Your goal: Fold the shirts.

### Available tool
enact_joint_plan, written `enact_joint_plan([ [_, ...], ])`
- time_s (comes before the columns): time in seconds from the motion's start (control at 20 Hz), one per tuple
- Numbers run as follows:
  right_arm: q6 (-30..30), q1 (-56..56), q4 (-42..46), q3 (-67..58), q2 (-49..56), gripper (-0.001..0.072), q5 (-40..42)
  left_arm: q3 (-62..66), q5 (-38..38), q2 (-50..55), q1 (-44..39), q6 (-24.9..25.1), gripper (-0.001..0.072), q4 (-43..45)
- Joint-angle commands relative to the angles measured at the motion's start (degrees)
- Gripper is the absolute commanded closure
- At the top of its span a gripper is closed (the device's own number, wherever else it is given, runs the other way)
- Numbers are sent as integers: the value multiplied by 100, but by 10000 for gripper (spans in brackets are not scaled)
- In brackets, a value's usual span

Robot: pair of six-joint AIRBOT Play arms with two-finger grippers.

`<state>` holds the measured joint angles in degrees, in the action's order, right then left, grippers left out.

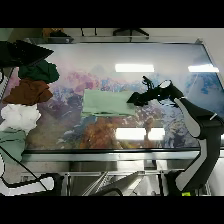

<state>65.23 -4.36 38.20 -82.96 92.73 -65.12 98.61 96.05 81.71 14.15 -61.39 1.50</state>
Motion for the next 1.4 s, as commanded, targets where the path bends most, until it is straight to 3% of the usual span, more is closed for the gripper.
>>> enact_joint_plan([
  [0.0, -695, -129, -876, -70, 70, 577, -111, -2, -4, 0, 4, 2, 694, 2],
  [0.05, -780, -120, -1021, -181, 22, 662, -249, -2, -2, 0, 4, 2, 694, 2],
  [0.1, -831, -103, -1032, -295, -96, 688, -289, -2, -2, 0, 4, 0, 694, 2],
  [0.25, -798, 341, -933, -476, -776, 689, -94, -2, 0, 0, 4, -17, 694, 2],
  [0.45, -269, 2055, -785, -474, -1508, 689, -114, -2, 2, 0, 4, -15, 694, 4],
  [0.8, 505, 4734, 815, -210, -1869, 689, -1045, -2, 4, 2, 4, -9, 694, 7],
  [0.95, 997, 5318, 1541, 619, -2212, 689, -1084, -2, 0, 2, 0, 96, 695, 7],
  [1.15, 2232, 5886, 2350, 2441, -3591, 690, -50, -2, 24, 2, -2, 181, 694, 7],
  [1.35, 3119, 6140, 3257, 4035, -4841, 689, 120, -2, 98, 2, -61, 334, 694, 7],
])
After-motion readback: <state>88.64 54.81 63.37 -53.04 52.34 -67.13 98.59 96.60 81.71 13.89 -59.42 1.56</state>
